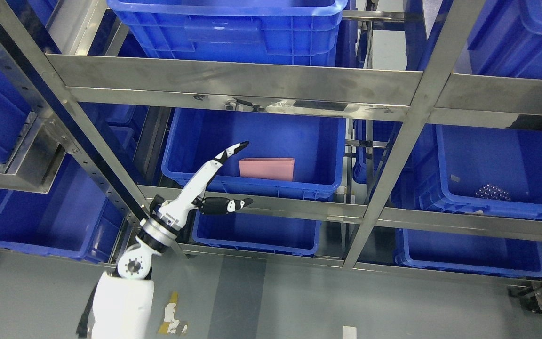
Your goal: Place storage box into left shelf container
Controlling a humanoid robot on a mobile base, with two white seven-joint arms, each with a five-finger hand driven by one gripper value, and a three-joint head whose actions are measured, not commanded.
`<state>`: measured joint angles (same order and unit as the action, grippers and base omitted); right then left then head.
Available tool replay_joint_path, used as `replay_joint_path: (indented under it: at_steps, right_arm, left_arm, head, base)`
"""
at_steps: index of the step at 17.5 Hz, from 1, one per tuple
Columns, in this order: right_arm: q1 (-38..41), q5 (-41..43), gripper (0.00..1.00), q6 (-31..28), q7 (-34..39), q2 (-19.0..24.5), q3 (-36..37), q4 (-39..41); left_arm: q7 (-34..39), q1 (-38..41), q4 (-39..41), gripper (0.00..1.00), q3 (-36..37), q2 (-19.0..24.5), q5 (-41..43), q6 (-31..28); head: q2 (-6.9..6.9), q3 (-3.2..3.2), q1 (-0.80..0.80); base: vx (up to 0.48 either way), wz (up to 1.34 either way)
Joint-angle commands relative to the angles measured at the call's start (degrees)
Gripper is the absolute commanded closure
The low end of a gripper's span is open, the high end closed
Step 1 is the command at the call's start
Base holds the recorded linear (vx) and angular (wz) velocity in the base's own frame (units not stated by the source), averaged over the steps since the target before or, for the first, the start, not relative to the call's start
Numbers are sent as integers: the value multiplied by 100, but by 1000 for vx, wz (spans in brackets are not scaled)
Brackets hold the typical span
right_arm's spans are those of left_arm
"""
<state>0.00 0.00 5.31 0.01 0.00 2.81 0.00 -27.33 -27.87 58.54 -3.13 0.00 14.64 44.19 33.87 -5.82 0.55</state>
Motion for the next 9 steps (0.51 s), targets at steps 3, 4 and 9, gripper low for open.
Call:
replay_joint_path:
  at_steps: [3,4,9]
  right_arm:
    - [44,18,0,-3,-1,-100,0,100]
    - [44,18,0,-3,-1,-100,0,100]
    - [44,18,0,-3,-1,-100,0,100]
  left_arm:
    - [1324,1336,3012,0,963,100,-1218,-1471]
    - [1727,1346,3258,0,972,100,-1235,-1901]
    - [2232,1328,3270,0,894,100,-1262,-2588]
  head:
    - [0,0,0]
    - [0,0,0]
    - [0,0,0]
  base:
    - [0,0]
    - [0,0]
    - [0,0]
